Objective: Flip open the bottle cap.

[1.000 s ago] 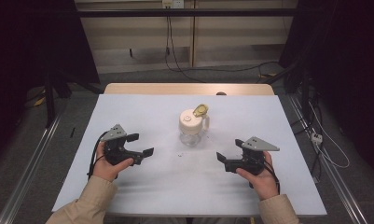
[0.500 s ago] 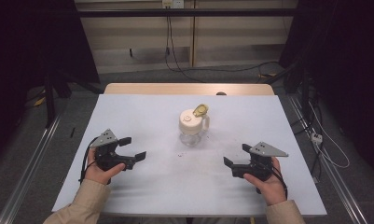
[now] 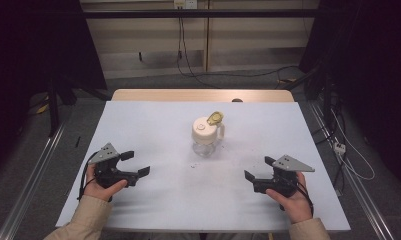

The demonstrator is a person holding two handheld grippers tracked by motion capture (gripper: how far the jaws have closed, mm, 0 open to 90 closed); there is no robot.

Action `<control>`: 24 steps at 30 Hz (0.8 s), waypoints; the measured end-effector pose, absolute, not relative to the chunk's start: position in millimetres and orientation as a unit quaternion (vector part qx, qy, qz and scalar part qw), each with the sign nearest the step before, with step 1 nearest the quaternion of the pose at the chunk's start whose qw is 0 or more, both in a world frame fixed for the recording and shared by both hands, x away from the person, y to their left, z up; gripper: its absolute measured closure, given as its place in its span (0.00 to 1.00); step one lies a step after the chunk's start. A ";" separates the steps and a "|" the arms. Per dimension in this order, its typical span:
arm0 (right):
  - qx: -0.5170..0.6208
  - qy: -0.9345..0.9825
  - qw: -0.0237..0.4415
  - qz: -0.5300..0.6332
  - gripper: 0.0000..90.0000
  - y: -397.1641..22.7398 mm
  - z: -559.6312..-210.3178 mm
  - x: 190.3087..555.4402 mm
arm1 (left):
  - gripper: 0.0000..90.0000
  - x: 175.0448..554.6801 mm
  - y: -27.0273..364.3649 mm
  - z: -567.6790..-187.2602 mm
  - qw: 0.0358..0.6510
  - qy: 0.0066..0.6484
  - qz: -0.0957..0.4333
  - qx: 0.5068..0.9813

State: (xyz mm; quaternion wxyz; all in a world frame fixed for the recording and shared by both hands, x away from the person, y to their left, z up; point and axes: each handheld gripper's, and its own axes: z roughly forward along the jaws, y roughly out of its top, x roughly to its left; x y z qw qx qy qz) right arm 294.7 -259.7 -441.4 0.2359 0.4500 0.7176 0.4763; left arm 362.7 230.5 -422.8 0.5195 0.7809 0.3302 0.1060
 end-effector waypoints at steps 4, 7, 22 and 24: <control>0.451 0.717 0.237 0.475 0.10 -262.4 -442.1 292.5 | 0.09 360.6 234.0 -424.1 0.518 0.331 0.107 0.781; 0.453 0.716 0.238 0.475 0.10 -264.6 -442.4 290.7 | 0.09 359.7 236.0 -425.5 0.516 0.332 0.109 0.782; 0.455 0.716 0.241 0.471 0.10 -273.3 -443.9 284.0 | 0.09 353.9 245.0 -429.9 0.513 0.333 0.110 0.783; 0.456 0.716 0.241 0.470 0.10 -274.5 -444.2 283.1 | 0.09 353.4 246.8 -430.2 0.514 0.335 0.112 0.782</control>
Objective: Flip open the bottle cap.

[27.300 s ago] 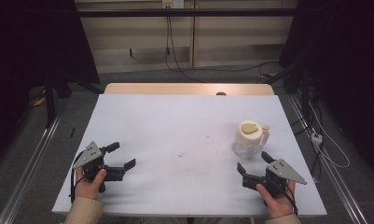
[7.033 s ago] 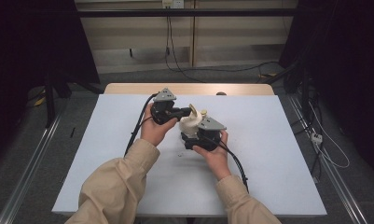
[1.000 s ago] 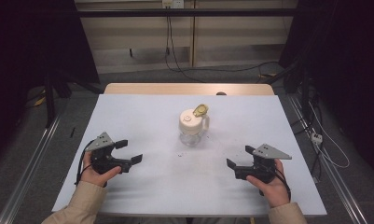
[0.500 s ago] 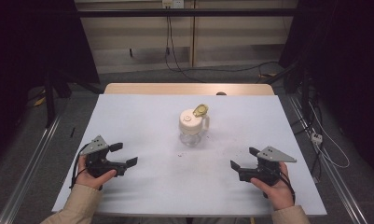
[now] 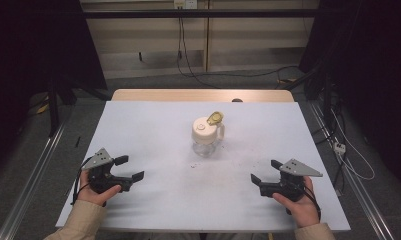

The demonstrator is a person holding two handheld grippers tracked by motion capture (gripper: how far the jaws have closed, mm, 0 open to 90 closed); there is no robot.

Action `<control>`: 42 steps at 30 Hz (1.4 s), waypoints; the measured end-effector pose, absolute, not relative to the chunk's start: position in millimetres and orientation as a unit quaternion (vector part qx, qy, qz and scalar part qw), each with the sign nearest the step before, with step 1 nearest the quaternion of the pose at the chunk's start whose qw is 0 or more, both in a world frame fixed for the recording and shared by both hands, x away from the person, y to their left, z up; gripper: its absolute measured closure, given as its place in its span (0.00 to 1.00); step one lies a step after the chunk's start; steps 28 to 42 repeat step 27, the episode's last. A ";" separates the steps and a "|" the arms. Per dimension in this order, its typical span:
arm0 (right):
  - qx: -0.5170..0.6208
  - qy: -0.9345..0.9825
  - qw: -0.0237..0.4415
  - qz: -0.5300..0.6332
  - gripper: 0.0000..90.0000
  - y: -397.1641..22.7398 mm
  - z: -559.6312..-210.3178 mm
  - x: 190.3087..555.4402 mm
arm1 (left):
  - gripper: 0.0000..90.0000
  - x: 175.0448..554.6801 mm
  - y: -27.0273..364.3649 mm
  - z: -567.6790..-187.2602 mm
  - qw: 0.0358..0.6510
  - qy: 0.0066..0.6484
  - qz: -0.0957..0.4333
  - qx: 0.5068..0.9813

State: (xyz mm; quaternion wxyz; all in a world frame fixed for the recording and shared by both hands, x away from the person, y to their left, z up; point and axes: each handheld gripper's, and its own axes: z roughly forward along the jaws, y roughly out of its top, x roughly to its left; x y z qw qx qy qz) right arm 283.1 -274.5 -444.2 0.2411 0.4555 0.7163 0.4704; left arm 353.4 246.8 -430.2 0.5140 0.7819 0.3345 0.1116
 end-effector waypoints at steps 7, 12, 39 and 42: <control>0.455 0.717 0.243 0.469 0.10 -276.1 -444.9 280.8 | 0.09 349.8 250.9 -431.2 0.514 0.338 0.113 0.780; 0.454 0.719 0.245 0.465 0.10 -277.6 -445.0 277.7 | 0.09 346.7 254.6 -431.4 0.513 0.339 0.117 0.780; 0.457 0.723 0.234 0.463 0.10 -277.3 -448.3 276.9 | 0.09 345.5 255.8 -432.9 0.518 0.334 0.111 0.779; 0.457 0.723 0.234 0.463 0.10 -277.3 -448.3 276.9 | 0.09 345.5 255.8 -432.9 0.518 0.334 0.111 0.779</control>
